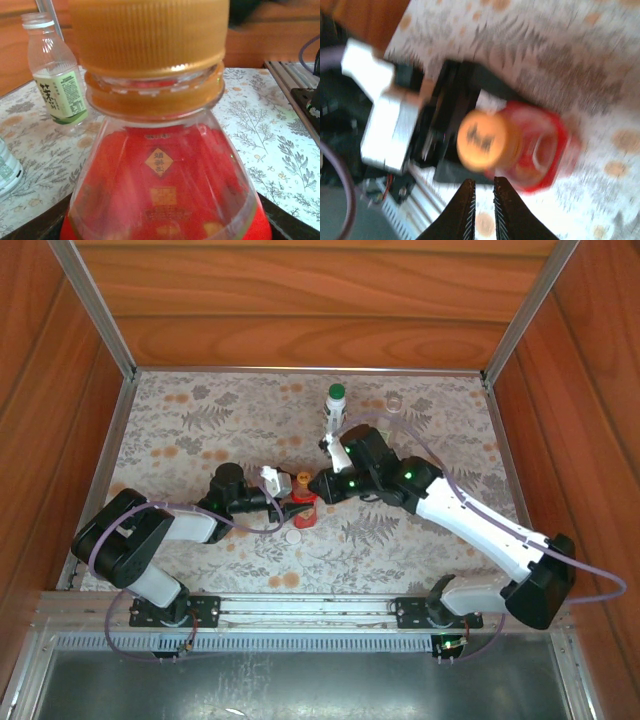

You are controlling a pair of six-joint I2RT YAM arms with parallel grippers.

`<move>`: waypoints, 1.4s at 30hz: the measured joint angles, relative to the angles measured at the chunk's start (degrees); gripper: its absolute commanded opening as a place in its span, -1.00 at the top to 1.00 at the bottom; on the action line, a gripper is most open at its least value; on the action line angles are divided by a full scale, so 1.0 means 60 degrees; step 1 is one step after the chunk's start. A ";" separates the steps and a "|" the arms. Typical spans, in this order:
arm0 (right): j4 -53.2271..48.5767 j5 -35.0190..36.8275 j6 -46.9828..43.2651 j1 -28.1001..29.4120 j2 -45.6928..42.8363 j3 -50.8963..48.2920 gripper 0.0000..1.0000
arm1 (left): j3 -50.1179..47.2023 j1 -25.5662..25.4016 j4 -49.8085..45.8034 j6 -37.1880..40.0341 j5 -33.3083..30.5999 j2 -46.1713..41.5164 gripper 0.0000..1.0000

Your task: Screw on the bottle caps

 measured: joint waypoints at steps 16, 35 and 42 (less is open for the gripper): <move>0.0142 -0.0317 -0.0379 -0.1060 0.0707 0.0736 0.50 | 0.0004 0.0000 -0.0004 0.0000 0.0036 0.0000 -0.28; 0.0703 -0.2262 -0.0277 -0.1133 0.0047 -0.0521 0.77 | 0.0004 0.0000 -0.0015 0.0004 0.0102 0.0000 -0.28; 0.0645 -0.1854 -0.0576 -0.1126 -0.0743 -0.0736 0.13 | 0.0004 0.0000 -0.0018 -0.0004 0.0109 -0.0004 -0.28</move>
